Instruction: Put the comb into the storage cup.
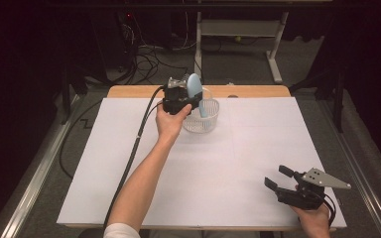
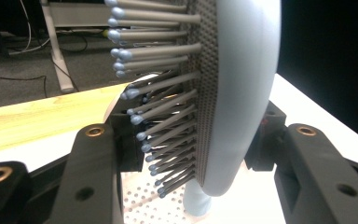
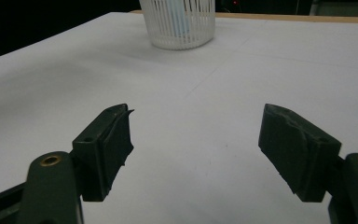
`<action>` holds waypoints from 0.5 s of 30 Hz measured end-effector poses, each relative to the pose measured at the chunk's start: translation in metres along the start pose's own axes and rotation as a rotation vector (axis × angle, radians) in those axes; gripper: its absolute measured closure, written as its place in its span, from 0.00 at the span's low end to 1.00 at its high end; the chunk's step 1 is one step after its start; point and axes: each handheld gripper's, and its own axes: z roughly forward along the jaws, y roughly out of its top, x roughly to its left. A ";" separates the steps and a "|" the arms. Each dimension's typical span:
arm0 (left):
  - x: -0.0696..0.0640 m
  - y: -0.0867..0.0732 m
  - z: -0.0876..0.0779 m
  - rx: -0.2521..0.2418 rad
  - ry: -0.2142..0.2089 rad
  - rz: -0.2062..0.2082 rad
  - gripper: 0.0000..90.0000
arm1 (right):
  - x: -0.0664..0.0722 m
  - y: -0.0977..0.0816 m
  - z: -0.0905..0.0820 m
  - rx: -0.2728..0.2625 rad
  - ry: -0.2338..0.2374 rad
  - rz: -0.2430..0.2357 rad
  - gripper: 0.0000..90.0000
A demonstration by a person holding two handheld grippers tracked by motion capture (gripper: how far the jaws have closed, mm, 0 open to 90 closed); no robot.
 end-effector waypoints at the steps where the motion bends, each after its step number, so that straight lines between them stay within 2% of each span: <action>1: 0.000 0.000 0.001 0.002 0.001 0.001 0.56 | 0.000 0.000 0.000 0.000 0.000 0.000 0.29; 15: 0.001 -0.005 0.007 0.026 0.010 0.003 0.55 | 0.000 0.000 0.001 0.005 0.004 -0.001 0.29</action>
